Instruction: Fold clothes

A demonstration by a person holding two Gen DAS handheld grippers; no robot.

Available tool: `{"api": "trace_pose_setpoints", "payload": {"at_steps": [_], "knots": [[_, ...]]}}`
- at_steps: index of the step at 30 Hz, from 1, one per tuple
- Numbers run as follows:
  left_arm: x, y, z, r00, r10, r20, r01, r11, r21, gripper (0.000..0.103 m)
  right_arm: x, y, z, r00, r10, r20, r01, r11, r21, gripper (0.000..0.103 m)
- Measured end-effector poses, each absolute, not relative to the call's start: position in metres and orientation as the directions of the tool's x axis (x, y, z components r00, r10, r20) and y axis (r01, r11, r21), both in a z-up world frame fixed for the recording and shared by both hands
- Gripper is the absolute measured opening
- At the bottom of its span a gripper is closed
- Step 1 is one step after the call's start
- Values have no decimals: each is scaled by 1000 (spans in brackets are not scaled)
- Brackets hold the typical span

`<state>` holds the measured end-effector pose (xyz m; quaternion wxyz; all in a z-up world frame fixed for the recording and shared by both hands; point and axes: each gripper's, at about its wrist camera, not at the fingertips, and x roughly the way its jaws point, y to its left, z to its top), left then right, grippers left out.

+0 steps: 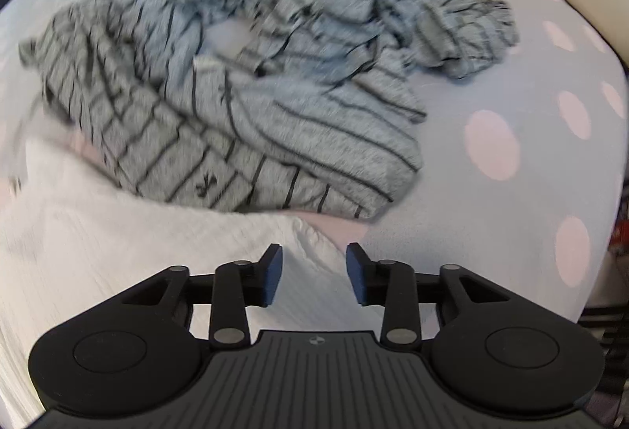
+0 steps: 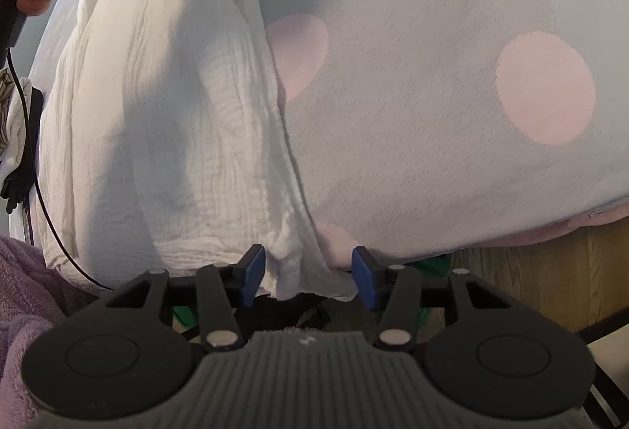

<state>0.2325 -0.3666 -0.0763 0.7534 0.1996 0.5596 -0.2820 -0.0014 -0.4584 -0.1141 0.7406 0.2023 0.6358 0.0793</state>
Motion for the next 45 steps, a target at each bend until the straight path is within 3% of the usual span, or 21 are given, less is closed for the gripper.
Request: {"api": "trace_pose_setpoints", "payload": {"at_steps": [5, 13, 15, 17, 20, 24, 36, 45], "knots": [[237, -371, -99, 185, -170, -968, 609, 793, -23, 36, 5, -453, -117, 175, 384, -907, 103, 909, 405, 54], [240, -370, -118, 180, -164, -970, 585, 810, -28, 36, 15, -461, -126, 173, 420, -891, 149, 883, 445, 49], [240, -368, -118, 181, -165, -970, 585, 810, -28, 32, 17, -459, -126, 172, 428, -887, 143, 881, 452, 43], [239, -366, -117, 192, -164, -968, 588, 808, -21, 27, 19, -456, -125, 171, 442, -880, 134, 875, 466, 23], [239, -356, -113, 199, -180, -963, 575, 818, -34, 12, 22, -450, -120, 170, 437, -883, 111, 882, 458, 16], [242, -336, -100, 193, -244, -950, 547, 831, -103, 6, 22, -436, -99, 195, 416, -888, 41, 901, 431, 15], [243, -268, -26, 209, -435, -876, 529, 803, -272, 6, 13, -374, -30, 258, 402, -878, -241, 907, 345, 15], [242, -181, -8, 266, -530, -805, 453, 806, -381, 6, 18, -292, -12, 215, 433, -876, -433, 846, 312, 15]]}}
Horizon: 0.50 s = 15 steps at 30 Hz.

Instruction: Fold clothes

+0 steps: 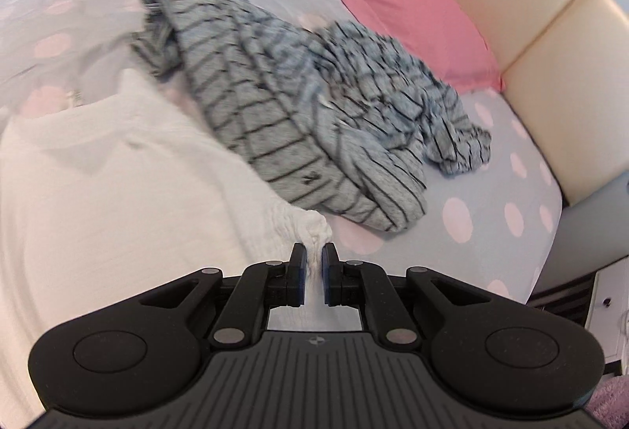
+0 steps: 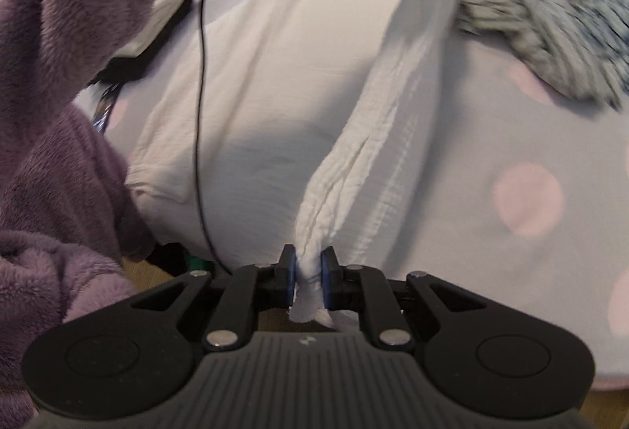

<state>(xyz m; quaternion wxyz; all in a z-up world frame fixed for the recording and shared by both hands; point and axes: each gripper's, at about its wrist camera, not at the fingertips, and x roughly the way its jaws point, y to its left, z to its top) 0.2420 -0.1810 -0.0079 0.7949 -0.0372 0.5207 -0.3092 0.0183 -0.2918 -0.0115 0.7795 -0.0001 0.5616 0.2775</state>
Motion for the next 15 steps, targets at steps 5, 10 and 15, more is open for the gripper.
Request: {"api": "trace_pose_setpoints", "payload": {"at_steps": [5, 10, 15], "knots": [[241, -127, -24, 295, -559, -775, 385, 812, -439, 6, 20, -253, -9, 162, 425, -891, -511, 808, 292, 15], [244, -82, -57, 308, -564, -766, 291, 823, -489, 6, 30, -225, -19, 98, 393, -914, -551, 787, 279, 15], [249, -57, -92, 300, -554, -776, 226, 832, -507, 6, 41, -209, -35, 29, 349, -937, -568, 777, 272, 15]]}}
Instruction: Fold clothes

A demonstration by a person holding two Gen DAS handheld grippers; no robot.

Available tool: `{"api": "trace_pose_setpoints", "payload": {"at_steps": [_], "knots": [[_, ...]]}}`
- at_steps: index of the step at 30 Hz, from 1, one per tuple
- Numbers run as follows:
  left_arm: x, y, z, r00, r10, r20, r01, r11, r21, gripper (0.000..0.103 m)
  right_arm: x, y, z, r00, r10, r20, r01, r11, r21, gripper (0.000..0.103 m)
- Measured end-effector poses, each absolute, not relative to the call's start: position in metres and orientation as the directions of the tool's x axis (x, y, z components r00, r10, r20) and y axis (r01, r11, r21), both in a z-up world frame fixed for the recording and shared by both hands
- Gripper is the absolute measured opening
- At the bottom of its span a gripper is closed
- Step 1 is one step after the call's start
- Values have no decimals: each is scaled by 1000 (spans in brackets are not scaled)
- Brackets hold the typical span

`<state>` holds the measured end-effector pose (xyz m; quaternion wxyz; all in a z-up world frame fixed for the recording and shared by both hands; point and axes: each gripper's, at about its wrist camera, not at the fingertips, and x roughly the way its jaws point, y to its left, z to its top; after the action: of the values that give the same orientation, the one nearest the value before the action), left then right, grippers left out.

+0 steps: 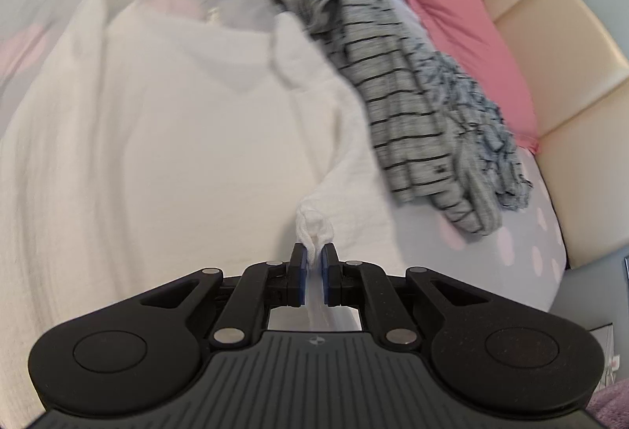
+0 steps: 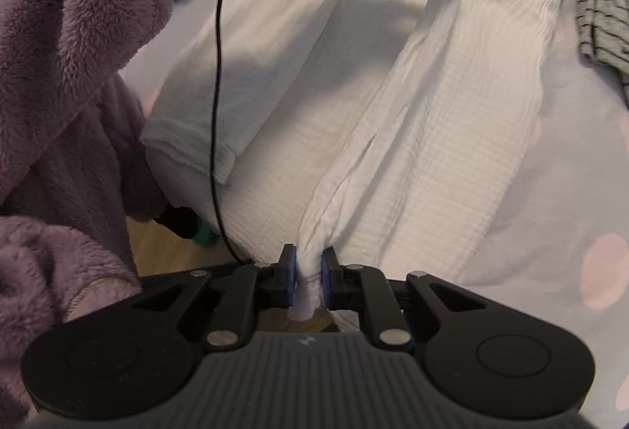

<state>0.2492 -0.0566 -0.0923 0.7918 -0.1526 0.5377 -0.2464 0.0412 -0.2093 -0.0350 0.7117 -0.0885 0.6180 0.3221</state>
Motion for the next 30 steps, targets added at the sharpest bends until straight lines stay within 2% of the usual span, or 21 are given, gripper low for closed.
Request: {"api": "trace_pose_setpoints", "payload": {"at_steps": [8, 11, 12, 13, 14, 16, 21, 27, 28, 29, 30], "knots": [[252, -52, -115, 297, -527, -796, 227, 849, -477, 6, 58, -189, -60, -44, 305, -951, -550, 788, 279, 16], [244, -49, -109, 323, -506, -800, 233, 861, -452, 9, 57, -187, -58, -45, 315, -948, -545, 788, 288, 21], [241, -48, -106, 332, -500, -800, 234, 865, -443, 13, 56, -188, -55, -43, 320, -946, -544, 787, 291, 25], [239, -47, -104, 340, -493, -801, 235, 869, -435, 18, 55, -189, -53, -40, 326, -945, -544, 786, 294, 36], [236, -46, -102, 349, -486, -801, 237, 873, -426, 20, 53, -192, -48, -25, 342, -939, -540, 786, 301, 40], [226, -43, -95, 362, -471, -805, 242, 881, -407, 23, 50, -203, -38, 6, 371, -928, -529, 789, 312, 42], [192, -42, -80, 350, -459, -816, 282, 883, -376, 23, 41, -256, -16, 152, 403, -902, -429, 849, 308, 44], [136, -61, -67, 285, -518, -806, 375, 835, -404, 23, 26, -326, -32, 228, 295, -928, -212, 945, 249, 44], [126, -65, -67, 269, -523, -809, 390, 827, -405, 23, 25, -332, -38, 221, 299, -928, -189, 947, 260, 46], [115, -70, -66, 254, -527, -811, 405, 820, -405, 23, 23, -337, -45, 212, 311, -926, -169, 945, 279, 53], [104, -73, -67, 239, -531, -813, 422, 811, -406, 23, 22, -339, -51, 203, 329, -922, -159, 940, 301, 56]]}}
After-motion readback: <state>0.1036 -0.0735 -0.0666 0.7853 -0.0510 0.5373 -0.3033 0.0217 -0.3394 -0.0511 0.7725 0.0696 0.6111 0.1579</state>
